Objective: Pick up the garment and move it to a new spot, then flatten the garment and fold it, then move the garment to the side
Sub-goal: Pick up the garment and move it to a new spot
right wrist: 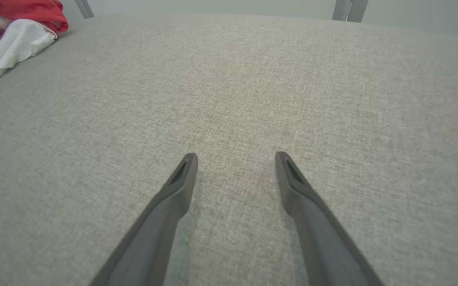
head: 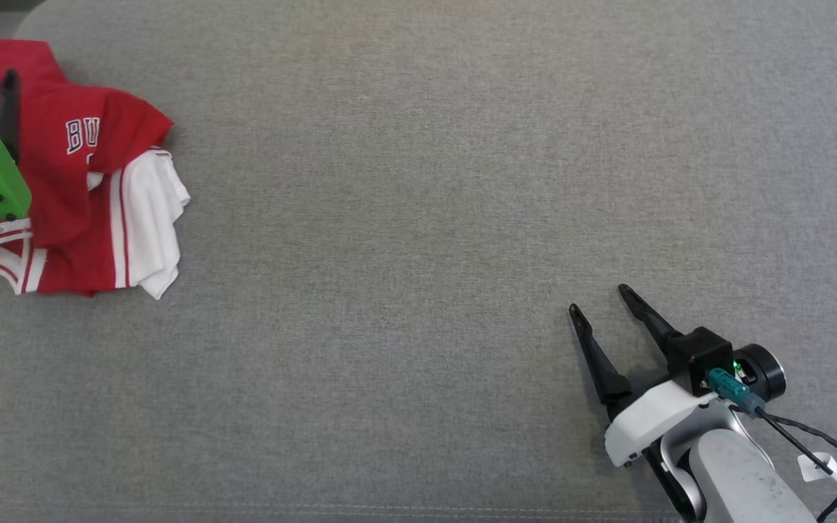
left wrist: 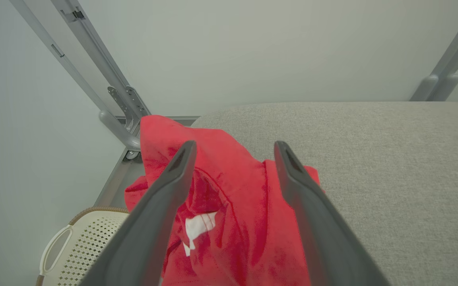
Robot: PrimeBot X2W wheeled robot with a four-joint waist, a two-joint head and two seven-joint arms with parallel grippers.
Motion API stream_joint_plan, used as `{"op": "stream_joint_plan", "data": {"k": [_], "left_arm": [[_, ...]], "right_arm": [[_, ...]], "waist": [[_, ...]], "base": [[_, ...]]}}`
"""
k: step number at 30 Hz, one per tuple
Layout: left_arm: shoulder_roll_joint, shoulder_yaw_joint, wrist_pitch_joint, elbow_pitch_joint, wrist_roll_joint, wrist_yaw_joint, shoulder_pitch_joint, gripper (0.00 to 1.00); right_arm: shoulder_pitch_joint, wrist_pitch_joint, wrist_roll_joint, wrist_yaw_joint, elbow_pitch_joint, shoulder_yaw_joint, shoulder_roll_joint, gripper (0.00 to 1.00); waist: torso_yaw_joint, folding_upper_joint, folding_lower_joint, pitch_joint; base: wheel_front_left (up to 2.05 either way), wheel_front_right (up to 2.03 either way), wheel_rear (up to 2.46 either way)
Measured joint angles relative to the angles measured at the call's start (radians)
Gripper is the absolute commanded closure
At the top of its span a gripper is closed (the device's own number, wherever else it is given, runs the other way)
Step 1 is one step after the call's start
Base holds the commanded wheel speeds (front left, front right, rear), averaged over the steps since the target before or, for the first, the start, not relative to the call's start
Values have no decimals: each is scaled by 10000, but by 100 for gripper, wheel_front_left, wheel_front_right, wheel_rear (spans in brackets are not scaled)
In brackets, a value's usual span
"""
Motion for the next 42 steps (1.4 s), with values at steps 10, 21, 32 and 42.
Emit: {"op": "stream_joint_plan", "data": {"k": [10, 21, 32, 42], "left_arm": [[391, 194, 464, 1569, -857, 345, -152, 0], [-211, 257, 993, 2917, -1216, 700, -136, 100], [341, -441, -1521, 2268, -123, 892, -1105, 100], [272, -1202, -3014, 761, 903, 426, -2298, 100]], "right_arm": [[-116, -33, 19, 10, -196, -6, -132, 0], [-244, -92, 75, 21, -305, -29, -81, 0], [-222, -31, 313, 8, 4, -40, 115, 0], [90, -23, 541, 8, 209, -48, 566, 0]], "waist": [[-811, 0, 1, 695], [-1180, 0, 0, 1172], [-1043, 1, 0, 629], [-968, 1, 0, -553]], "base": [[0, 0, 0], [0, 0, 0], [0, 0, 0], [0, 0, 0]]}}
